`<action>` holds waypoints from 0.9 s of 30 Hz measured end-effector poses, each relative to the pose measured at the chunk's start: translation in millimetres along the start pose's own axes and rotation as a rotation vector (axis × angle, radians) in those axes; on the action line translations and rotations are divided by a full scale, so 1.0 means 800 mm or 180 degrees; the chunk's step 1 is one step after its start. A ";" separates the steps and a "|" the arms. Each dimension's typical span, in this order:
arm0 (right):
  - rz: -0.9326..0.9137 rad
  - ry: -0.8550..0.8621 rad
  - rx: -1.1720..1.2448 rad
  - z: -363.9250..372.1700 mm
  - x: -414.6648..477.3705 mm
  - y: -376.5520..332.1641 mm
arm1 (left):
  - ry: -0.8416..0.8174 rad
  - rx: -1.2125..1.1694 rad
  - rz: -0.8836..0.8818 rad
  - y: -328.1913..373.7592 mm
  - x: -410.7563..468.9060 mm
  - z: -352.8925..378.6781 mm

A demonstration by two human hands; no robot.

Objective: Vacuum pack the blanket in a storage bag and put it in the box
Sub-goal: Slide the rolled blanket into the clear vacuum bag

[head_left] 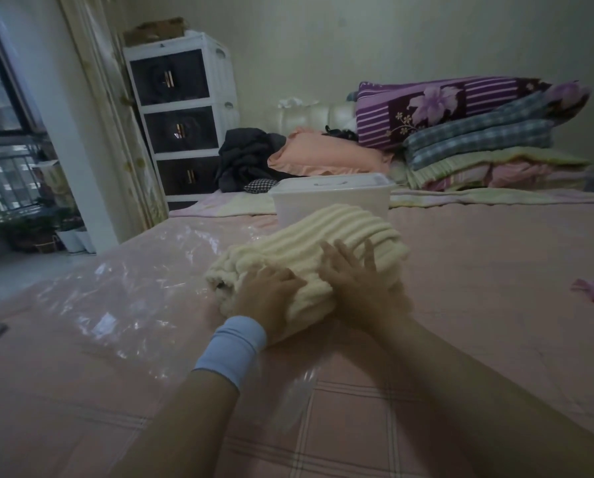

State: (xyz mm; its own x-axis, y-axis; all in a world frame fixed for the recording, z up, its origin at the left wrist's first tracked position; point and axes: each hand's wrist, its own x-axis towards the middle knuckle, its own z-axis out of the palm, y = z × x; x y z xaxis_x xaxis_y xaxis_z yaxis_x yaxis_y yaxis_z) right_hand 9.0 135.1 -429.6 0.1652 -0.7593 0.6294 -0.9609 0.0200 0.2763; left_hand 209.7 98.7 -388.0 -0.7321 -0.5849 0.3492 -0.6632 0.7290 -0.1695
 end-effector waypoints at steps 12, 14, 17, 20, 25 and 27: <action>0.0796 0.0506 -0.1056 -0.119 -0.124 0.105 | 0.1539 -0.0227 0.0882 0.127 0.064 -0.004; 0.0929 0.0045 -0.1097 -0.119 -0.153 0.122 | 0.0778 -0.0398 0.0926 0.156 0.071 0.008; 0.1129 -0.0648 -0.1057 -0.120 -0.182 0.133 | -0.0251 -0.0841 0.0566 0.197 0.073 0.018; 0.1203 -0.0870 -0.0968 -0.124 -0.171 0.128 | -0.0155 -0.1276 0.0146 0.212 0.086 0.012; 0.0706 -0.0717 -0.0703 -0.121 -0.127 0.110 | 0.0237 -0.3234 -0.0667 0.182 0.098 0.007; 0.0784 -0.1090 -0.0303 -0.116 -0.112 0.102 | 0.0885 -0.3575 -0.1064 0.165 0.093 0.011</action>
State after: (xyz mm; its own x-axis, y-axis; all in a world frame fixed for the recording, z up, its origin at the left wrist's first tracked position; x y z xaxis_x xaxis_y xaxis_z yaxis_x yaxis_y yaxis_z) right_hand -63.3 264.9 -396.2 -0.1652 -0.8961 0.4121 -0.9349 0.2753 0.2239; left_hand 66.0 148.5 -392.7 -0.3997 -0.8080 0.4328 -0.2071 0.5396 0.8161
